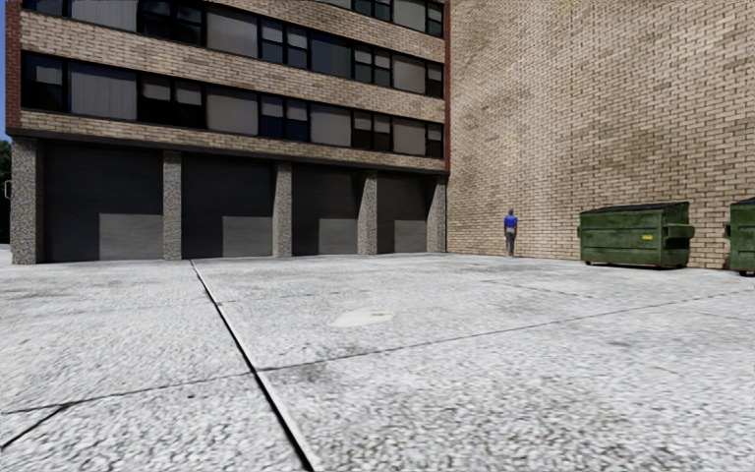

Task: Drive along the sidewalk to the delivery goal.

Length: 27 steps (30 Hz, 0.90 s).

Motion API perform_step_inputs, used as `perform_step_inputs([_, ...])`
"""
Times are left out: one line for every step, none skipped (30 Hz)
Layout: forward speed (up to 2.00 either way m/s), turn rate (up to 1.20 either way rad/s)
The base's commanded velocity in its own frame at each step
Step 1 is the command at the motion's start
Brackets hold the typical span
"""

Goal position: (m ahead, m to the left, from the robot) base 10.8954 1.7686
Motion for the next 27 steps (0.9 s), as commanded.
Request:
perform_step_inputs([2.0, 0.0])
perform_step_inputs([2.0, 0.0])
perform_step_inputs([2.0, 0.0])
perform_step_inputs([2.0, 0.0])
perform_step_inputs([2.0, 0.0])
perform_step_inputs([2.0, 0.0])
perform_step_inputs([2.0, 0.0])
perform_step_inputs([2.0, 0.0])
perform_step_inputs([2.0, 0.0])
perform_step_inputs([2.0, 0.0])
perform_step_inputs([2.0, 0.0])
perform_step_inputs([2.0, 0.0])
perform_step_inputs([2.0, 0.0])
perform_step_inputs([2.0, 0.0])
perform_step_inputs([2.0, 0.0])
perform_step_inputs([2.0, 0.0])
perform_step_inputs([2.0, 0.0])
perform_step_inputs([2.0, 0.0])
perform_step_inputs([2.0, 0.0])
perform_step_inputs([2.0, 0.0])
perform_step_inputs([2.0, 0.0])
perform_step_inputs([2.0, 0.0])
perform_step_inputs([2.0, 0.0])
perform_step_inputs([2.0, 0.0])
perform_step_inputs([2.0, 0.0])
perform_step_inputs([2.0, 0.0])
perform_step_inputs([2.0, 0.0])
